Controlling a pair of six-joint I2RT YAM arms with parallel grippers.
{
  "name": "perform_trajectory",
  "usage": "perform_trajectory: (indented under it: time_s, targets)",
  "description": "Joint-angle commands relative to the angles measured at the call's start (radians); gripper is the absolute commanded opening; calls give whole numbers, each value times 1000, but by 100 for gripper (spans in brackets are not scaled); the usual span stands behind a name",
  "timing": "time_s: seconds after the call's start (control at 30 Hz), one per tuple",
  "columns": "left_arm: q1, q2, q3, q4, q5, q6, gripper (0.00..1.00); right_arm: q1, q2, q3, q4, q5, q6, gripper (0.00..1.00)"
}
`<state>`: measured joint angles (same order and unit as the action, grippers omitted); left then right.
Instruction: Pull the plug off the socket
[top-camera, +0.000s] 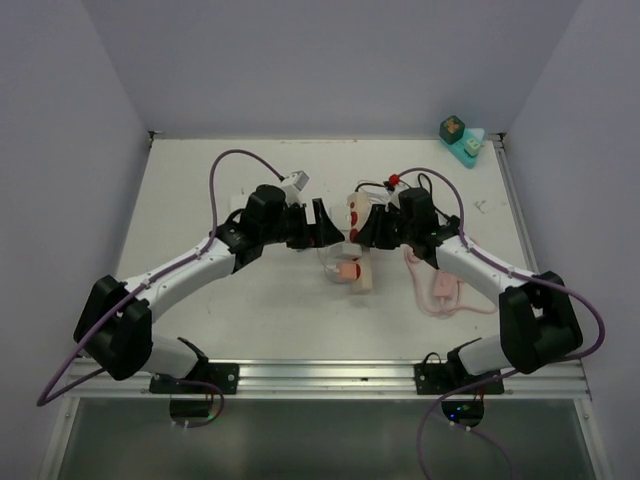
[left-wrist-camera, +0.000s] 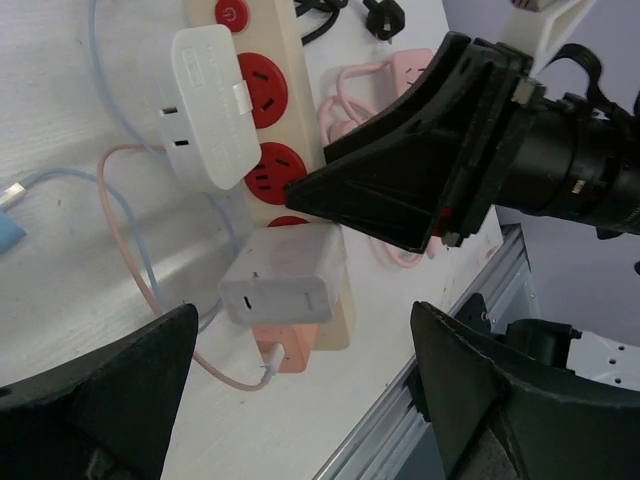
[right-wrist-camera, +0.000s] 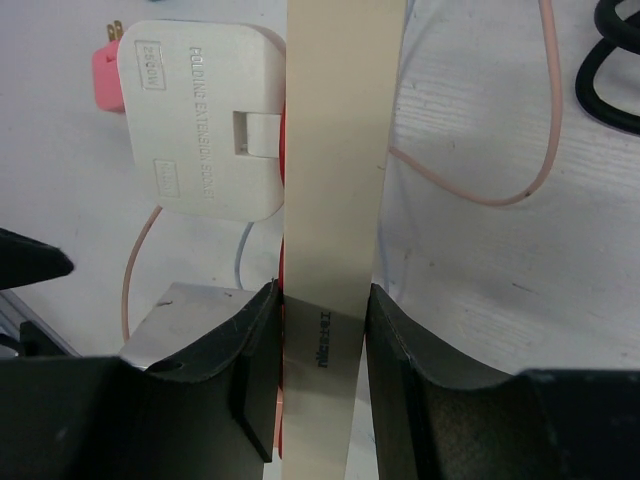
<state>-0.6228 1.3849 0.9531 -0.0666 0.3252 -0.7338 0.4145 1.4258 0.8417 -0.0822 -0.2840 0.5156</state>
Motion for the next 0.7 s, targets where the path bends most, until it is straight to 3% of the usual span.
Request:
perform_trajectory:
  time_s: [0.0,0.3,0.6,0.67]
  targets:
    - [-3,41,42,50,-60,-39,91,6,-73,13,186,-113,34,0]
    - [6,155,164,88,-173,-29,84,7,-100,-9,216,-184,32,0]
    - [14,247,202,114,-117,-55,69,6,-134,-26,211,-205,24,0]
    - [14,253,194,116,-107,-58,58,6,-137,-29,214,-207,27,0]
